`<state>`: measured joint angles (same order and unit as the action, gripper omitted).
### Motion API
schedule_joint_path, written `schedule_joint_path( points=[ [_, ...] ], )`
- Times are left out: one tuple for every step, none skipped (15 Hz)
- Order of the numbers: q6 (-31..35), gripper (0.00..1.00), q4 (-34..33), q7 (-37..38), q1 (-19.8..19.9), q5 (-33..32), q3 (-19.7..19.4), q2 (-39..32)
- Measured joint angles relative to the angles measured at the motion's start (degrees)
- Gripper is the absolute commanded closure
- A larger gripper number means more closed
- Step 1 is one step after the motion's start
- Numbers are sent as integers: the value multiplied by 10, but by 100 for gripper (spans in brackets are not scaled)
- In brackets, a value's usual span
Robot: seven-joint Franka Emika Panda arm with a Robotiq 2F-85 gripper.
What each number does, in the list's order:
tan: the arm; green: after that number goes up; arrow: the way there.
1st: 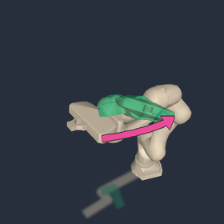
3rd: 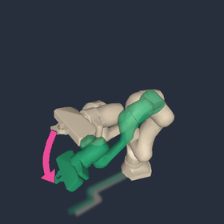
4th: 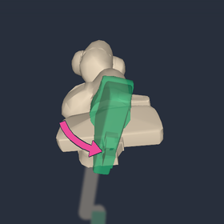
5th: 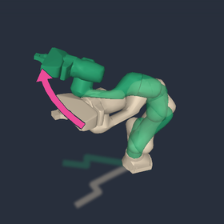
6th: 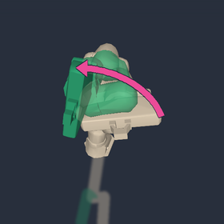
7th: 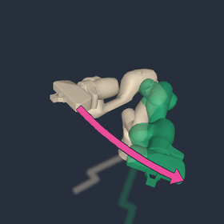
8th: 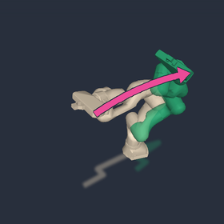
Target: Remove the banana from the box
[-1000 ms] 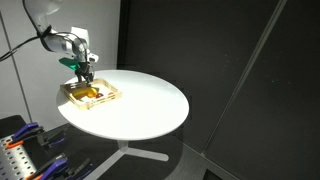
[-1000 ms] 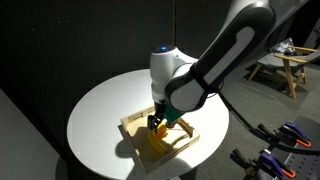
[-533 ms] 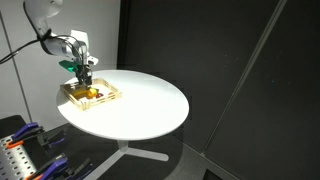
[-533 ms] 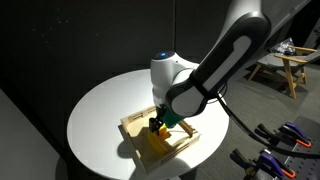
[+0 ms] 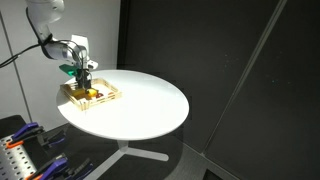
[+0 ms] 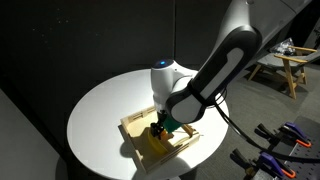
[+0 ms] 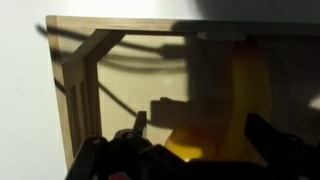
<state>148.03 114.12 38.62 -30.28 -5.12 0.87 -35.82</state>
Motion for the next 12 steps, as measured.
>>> schedule_joint_path(
  points=[
    [0,0,-4,0,-1,0,0,-1],
    [0,0,-7,0,-2,0,0,-1],
    [0,0,-10,0,-3,0,0,-1],
    [0,0,-14,1,-4,0,0,-1],
    [0,0,-16,1,-5,0,0,-1],
    [0,0,-18,3,-5,0,0,-2],
    [0,0,-20,5,-6,0,0,-3],
    [0,0,-22,7,-7,0,0,-4],
    [0,0,-24,10,-8,0,0,-5],
    [0,0,-26,16,-10,0,-2,-6],
    [0,0,-29,24,-13,0,-4,-8],
    [0,0,-31,32,-17,0,-7,-10]
  ],
)
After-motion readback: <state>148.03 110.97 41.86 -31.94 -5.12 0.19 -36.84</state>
